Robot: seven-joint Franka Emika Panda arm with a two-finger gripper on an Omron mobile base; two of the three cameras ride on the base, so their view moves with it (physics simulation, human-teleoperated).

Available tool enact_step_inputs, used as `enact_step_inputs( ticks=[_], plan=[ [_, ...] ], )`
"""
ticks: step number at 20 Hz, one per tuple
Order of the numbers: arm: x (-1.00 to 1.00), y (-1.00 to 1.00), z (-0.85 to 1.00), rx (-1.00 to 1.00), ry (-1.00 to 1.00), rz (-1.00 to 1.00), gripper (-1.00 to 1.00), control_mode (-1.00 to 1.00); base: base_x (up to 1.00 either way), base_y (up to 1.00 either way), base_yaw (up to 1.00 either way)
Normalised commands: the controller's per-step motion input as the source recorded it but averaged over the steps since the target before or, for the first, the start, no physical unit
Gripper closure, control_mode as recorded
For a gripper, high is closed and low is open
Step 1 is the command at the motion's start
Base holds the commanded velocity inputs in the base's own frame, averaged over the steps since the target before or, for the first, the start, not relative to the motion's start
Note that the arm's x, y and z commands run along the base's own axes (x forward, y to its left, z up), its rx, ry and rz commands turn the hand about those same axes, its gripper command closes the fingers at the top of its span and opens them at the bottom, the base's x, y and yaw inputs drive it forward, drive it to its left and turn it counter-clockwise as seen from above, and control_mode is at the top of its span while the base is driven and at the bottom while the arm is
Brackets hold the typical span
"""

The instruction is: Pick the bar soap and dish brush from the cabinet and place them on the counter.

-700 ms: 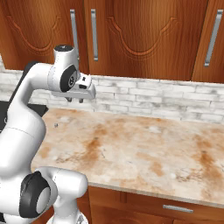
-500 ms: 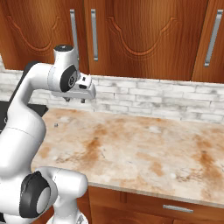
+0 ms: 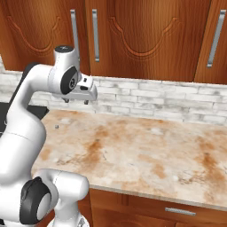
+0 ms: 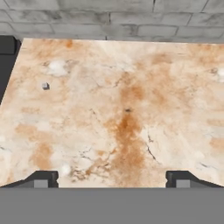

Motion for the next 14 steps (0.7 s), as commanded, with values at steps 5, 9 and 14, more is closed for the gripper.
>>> enact_step_inputs(
  ticks=[5, 9, 14],
  plan=[
    [-0.1, -0.03, 0.08, 0.0, -0.04, -0.01, -1.0, -1.0, 0.0, 0.0, 0.0],
    [-0.13, -0.01, 0.13, 0.0, -0.06, -0.03, -1.0, -1.0, 0.0, 0.0, 0.0],
    [-0.11, -0.16, 0.15, 0.0, -0.03, -0.03, -1.0, -1.0, 0.0, 0.0, 0.0]
  ],
)
